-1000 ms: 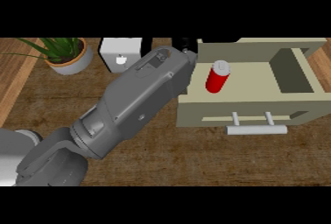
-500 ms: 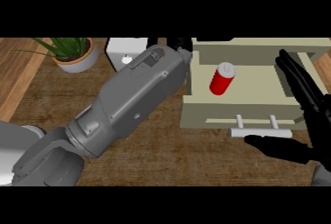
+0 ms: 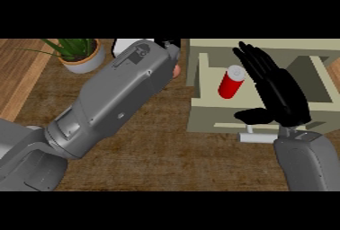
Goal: Pick up the can, place it into the drawer and close the drawer
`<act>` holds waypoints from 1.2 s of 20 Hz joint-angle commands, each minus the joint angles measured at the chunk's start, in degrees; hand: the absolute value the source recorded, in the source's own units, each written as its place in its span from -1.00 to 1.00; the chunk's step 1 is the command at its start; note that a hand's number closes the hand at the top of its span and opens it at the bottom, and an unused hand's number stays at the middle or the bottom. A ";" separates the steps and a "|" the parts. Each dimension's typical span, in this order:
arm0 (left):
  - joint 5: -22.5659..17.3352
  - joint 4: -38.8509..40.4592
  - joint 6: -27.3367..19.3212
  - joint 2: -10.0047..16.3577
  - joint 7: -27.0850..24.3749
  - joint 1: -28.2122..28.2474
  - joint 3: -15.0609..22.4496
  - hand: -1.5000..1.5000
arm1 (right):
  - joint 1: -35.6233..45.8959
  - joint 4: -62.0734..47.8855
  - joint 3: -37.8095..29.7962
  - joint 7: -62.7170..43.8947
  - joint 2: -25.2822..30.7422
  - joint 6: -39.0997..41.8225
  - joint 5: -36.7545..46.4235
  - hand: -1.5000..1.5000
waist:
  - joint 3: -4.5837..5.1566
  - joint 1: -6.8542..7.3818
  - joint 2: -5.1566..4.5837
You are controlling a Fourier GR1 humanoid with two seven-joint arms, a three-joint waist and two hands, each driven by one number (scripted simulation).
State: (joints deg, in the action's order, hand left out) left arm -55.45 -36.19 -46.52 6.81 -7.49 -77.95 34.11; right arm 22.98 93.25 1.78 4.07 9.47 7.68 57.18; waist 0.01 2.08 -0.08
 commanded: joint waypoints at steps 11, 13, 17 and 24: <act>4.52 -12.29 -2.54 7.53 6.45 6.01 0.34 -1.00 | 15.43 -41.61 -2.27 3.30 -1.93 -22.80 12.50 -1.00 | -0.08 0.79 -0.18; 4.80 -14.22 0.93 11.42 6.54 9.97 0.05 -1.00 | 16.27 -44.12 -3.92 4.33 -0.65 -25.46 12.32 -1.00 | -0.06 0.58 -0.16; 5.61 -16.13 0.35 13.01 7.56 10.12 -0.77 -1.00 | 22.04 -53.89 -4.28 2.21 -2.55 -31.28 15.76 -1.00 | -0.08 1.34 -0.56; 6.25 -17.92 0.00 13.94 9.93 9.89 -2.33 -1.00 | 28.21 -63.40 -7.62 2.31 -2.97 -39.91 16.29 -1.00 | -0.12 1.30 -1.12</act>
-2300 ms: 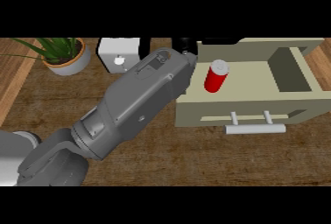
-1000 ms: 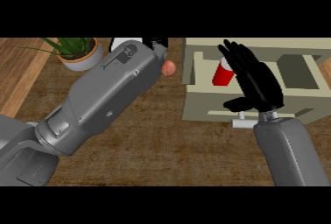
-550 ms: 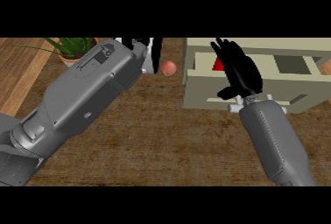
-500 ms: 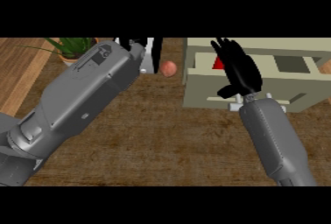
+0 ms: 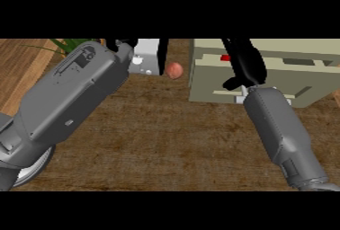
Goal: Pick up the can, place it into the drawer and close the drawer
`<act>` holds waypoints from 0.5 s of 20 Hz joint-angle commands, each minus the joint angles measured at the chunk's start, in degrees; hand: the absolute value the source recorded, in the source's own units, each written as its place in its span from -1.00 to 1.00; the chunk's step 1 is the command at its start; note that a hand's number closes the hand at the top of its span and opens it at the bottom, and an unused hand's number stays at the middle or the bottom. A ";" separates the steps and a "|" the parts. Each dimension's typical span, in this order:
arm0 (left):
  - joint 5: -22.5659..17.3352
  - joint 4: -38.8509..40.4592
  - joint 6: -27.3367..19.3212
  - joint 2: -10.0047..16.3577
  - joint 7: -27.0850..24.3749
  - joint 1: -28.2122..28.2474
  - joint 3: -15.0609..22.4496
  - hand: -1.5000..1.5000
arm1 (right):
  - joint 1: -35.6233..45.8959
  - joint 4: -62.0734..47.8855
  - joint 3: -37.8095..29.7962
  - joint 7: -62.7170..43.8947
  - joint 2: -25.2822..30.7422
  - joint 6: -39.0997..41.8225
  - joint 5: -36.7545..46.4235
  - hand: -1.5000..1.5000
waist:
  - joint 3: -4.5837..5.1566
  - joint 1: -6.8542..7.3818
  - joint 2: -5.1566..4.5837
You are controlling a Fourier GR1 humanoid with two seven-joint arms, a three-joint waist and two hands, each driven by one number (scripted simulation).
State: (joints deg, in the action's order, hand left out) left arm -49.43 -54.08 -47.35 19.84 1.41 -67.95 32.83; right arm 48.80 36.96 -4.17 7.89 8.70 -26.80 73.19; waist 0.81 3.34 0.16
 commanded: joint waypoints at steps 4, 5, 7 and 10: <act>1.16 -5.37 -0.74 0.83 1.06 2.79 -0.30 -1.00 | 6.23 -12.36 -4.27 1.18 1.62 -7.96 -0.37 -1.00 | -0.93 1.15 -1.45; 2.06 -5.61 -1.38 3.08 2.30 2.69 0.26 -1.00 | 5.87 -14.02 -3.97 -0.07 0.99 -9.02 0.68 -1.00 | -0.94 1.42 -1.36; 2.29 -5.71 -1.29 2.09 1.88 3.18 -0.24 -1.00 | 8.68 -15.69 -4.58 -1.50 0.02 -11.13 0.96 -1.00 | -0.93 1.05 -1.47; 2.25 -8.43 -0.08 5.10 4.53 3.17 -0.27 -1.00 | 10.33 -18.20 -6.47 1.37 3.83 -12.28 -0.22 -1.00 | -0.97 1.93 -1.61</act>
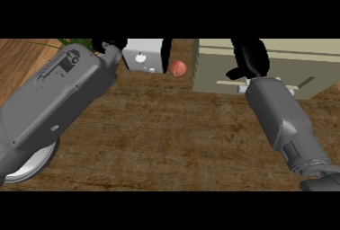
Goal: Pick up the can, place it into the drawer and close the drawer
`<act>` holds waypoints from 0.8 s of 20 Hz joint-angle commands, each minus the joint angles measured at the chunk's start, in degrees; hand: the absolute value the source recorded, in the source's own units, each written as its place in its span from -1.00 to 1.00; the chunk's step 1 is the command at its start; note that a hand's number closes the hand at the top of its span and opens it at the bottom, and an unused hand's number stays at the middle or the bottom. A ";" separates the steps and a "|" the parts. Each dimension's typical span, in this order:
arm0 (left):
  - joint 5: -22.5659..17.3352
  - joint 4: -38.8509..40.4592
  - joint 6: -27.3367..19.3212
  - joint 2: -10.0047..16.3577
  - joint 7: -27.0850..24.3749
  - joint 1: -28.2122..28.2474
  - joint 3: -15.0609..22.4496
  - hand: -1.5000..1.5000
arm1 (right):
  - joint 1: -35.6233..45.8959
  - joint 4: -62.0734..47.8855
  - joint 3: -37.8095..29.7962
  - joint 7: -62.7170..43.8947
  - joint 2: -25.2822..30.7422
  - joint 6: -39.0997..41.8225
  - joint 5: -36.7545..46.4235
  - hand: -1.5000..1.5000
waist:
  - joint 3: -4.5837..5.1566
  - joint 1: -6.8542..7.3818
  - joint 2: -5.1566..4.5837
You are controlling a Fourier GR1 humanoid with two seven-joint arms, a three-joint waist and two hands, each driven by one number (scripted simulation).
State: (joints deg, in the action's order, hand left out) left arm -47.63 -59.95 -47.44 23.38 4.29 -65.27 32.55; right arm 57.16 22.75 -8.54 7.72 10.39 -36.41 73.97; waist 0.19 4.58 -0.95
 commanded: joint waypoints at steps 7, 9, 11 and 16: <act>1.49 -3.32 -0.02 1.66 2.12 0.58 -1.05 -1.00 | 10.22 -8.16 -2.38 -1.98 2.94 -1.25 0.51 -1.00 | -0.32 0.54 -0.81; 1.48 -5.25 -0.06 2.01 2.40 2.93 -0.45 -1.00 | 9.86 -9.28 -2.13 -3.71 2.24 -3.03 1.32 -1.00 | -0.31 1.63 -0.91; 1.68 -6.11 1.66 3.73 2.55 3.26 -0.45 -1.00 | 11.71 -9.72 -2.92 -2.54 5.24 -0.81 0.69 -1.00 | -0.32 2.13 -1.08; 1.70 -8.32 0.51 4.53 5.41 2.14 -0.67 -1.00 | 13.78 -11.73 -4.78 3.09 4.41 4.33 -1.97 -1.00 | -0.39 2.28 -0.90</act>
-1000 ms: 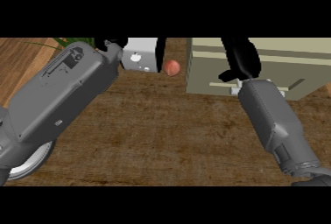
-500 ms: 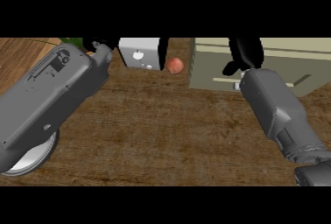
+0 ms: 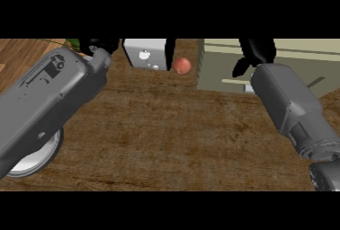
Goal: Pick up the can, place it into the drawer and close the drawer
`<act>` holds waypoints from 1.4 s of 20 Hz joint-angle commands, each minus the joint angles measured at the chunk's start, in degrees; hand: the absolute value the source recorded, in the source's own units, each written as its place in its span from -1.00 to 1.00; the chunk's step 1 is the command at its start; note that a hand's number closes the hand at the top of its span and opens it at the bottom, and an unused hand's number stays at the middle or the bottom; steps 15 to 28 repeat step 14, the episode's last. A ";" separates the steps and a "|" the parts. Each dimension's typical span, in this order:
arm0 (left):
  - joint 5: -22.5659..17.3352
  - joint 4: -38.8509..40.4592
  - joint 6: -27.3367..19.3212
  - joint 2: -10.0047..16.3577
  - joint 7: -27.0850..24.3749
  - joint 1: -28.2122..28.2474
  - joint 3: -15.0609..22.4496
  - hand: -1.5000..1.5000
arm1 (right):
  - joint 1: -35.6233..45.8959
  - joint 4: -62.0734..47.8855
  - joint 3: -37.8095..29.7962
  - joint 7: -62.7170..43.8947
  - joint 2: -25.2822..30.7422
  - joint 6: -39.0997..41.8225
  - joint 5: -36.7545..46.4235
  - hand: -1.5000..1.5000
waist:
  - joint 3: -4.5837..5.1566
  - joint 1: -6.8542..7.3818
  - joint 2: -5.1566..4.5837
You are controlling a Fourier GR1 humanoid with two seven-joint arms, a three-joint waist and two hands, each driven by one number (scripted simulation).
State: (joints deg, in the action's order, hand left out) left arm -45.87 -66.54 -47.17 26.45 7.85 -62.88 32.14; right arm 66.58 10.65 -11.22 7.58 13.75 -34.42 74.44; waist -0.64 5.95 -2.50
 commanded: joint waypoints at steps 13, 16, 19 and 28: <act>1.01 -6.49 -1.66 2.03 3.12 2.19 0.50 -1.00 | 4.28 0.80 -22.69 17.63 -0.53 14.03 -24.53 -1.00 | 0.35 0.34 0.75; 1.28 -5.13 -1.55 0.76 1.56 4.15 0.56 -1.00 | 5.16 0.55 -22.64 16.29 -3.26 12.67 -24.52 -1.00 | 0.45 -0.06 0.52; 1.28 -5.13 -1.55 0.76 1.56 4.15 0.56 -1.00 | 5.16 0.55 -22.64 16.29 -3.26 12.67 -24.52 -1.00 | 0.45 -0.06 0.52; 1.28 -5.13 -1.55 0.76 1.56 4.15 0.56 -1.00 | 5.16 0.55 -22.64 16.29 -3.26 12.67 -24.52 -1.00 | 0.45 -0.06 0.52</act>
